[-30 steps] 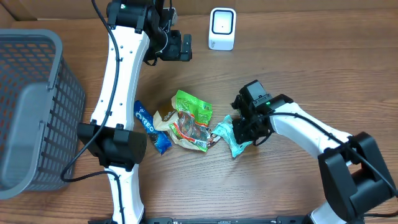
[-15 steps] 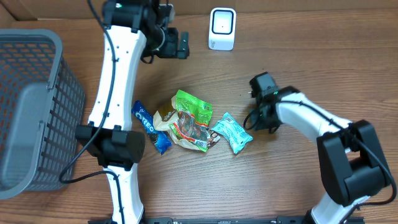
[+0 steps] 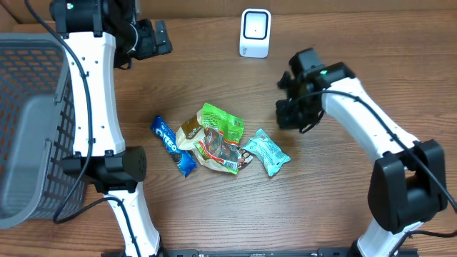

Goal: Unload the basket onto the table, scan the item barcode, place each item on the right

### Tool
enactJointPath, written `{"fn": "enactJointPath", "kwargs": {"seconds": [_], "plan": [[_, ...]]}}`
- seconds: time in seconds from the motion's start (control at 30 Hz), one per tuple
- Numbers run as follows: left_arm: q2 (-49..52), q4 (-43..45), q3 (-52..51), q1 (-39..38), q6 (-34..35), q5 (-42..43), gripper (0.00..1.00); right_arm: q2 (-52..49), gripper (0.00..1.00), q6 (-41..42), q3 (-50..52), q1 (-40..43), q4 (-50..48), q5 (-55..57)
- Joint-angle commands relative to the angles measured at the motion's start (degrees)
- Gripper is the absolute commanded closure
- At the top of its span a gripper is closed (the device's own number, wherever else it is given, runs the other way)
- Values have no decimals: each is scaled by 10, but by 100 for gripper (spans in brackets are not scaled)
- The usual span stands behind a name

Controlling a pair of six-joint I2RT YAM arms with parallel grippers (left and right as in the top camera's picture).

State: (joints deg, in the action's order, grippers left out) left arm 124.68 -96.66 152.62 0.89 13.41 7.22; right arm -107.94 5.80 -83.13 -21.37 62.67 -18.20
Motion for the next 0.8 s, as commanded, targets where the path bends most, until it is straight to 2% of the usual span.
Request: {"fn": "enactJointPath", "kwargs": {"seconds": [0.0, 0.2, 0.37, 0.47, 0.77], "plan": [[0, -1, 11, -3, 10, -1, 0, 5, 95, -3, 41, -21, -13, -31], [0, -1, 11, -3, 10, -2, 0, 5, 96, -7, 101, -53, -54, -32], [0, -1, 11, -3, 10, -2, 0, 5, 96, -45, 116, -80, -61, -33], [0, -1, 11, -3, 10, -2, 0, 5, 96, -46, 138, -92, -76, -4], [0, -1, 11, -3, 10, -2, 0, 5, 96, -41, 213, -86, -126, 50]]}}
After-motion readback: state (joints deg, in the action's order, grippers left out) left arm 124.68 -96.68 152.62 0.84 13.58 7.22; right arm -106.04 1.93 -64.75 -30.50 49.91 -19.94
